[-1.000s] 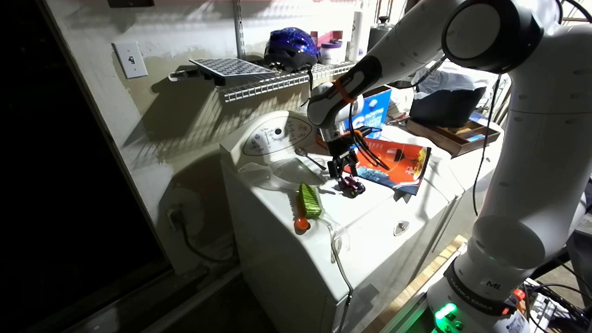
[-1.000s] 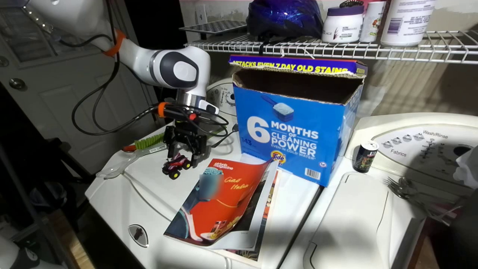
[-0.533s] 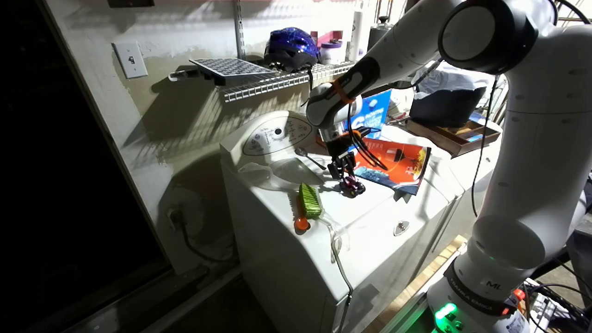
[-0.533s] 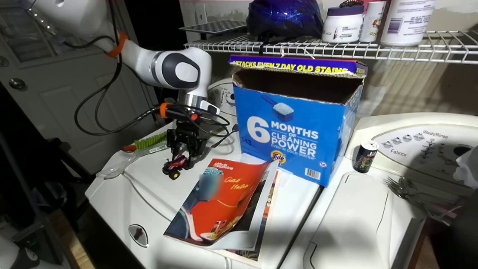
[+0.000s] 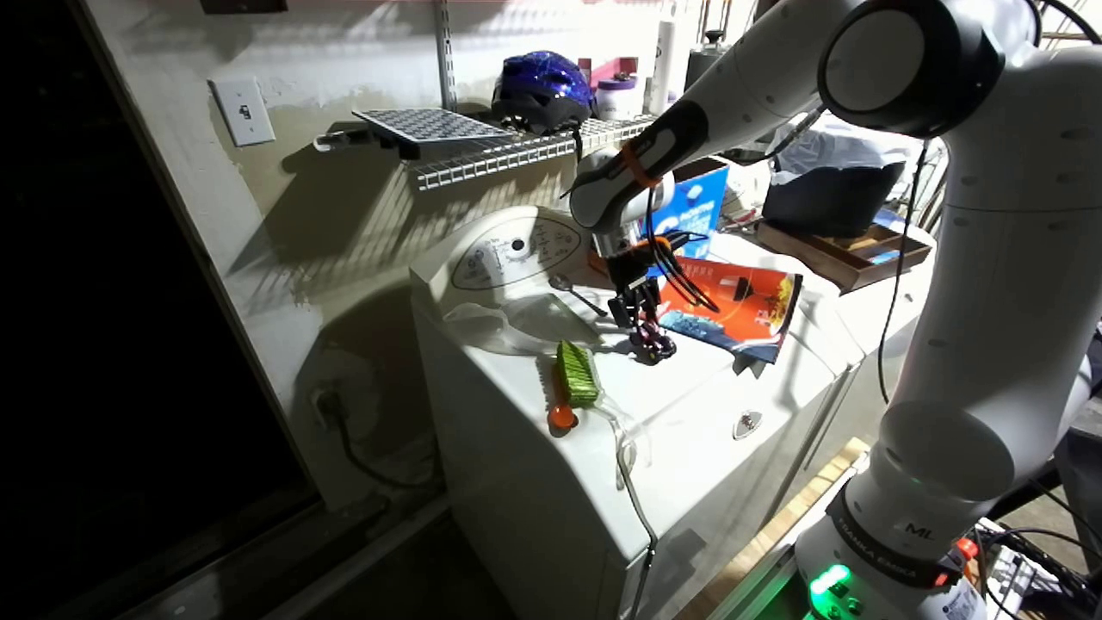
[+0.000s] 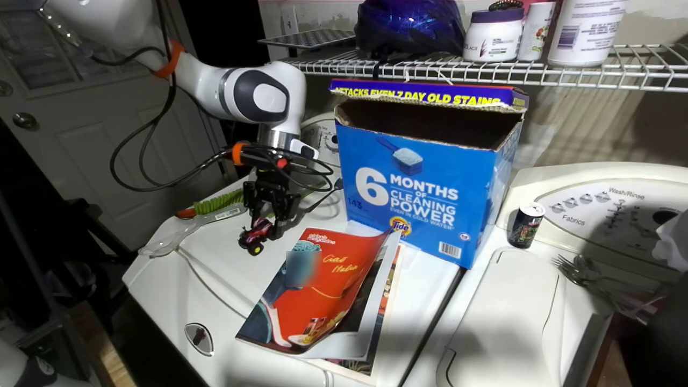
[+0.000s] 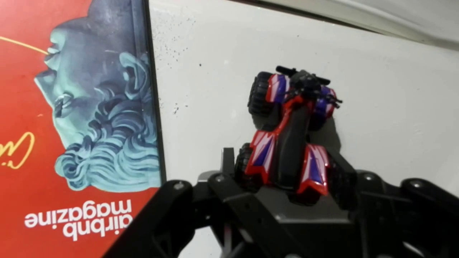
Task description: Flip the car over.
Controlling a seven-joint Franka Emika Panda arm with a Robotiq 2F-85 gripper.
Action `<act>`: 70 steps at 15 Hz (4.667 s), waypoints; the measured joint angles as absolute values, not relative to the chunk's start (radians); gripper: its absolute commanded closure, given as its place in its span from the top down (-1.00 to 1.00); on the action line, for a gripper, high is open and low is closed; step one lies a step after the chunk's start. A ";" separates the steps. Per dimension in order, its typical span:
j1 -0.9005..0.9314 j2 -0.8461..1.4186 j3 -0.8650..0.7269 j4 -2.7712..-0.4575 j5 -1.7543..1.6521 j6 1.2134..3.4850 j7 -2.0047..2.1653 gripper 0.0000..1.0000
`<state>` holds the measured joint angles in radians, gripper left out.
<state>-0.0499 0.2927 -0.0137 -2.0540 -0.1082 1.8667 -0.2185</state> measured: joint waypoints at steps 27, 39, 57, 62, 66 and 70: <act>-0.030 0.184 -0.005 -2.091 -0.129 1.914 -0.257 -0.27; -0.023 0.160 0.005 -2.181 -0.130 2.078 -0.257 -0.27; -0.025 0.036 -0.013 -2.304 -0.134 2.277 -0.222 -0.27; -0.025 0.027 -0.014 -2.319 -0.134 2.288 -0.222 -0.27; -0.024 0.010 -0.014 -2.337 -0.133 2.291 -0.223 -0.27; -0.023 -0.009 -0.013 -2.358 -0.132 2.289 -0.223 -0.27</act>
<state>-0.0231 -0.0092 -0.0125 -2.3582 -0.1322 2.2889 -0.2231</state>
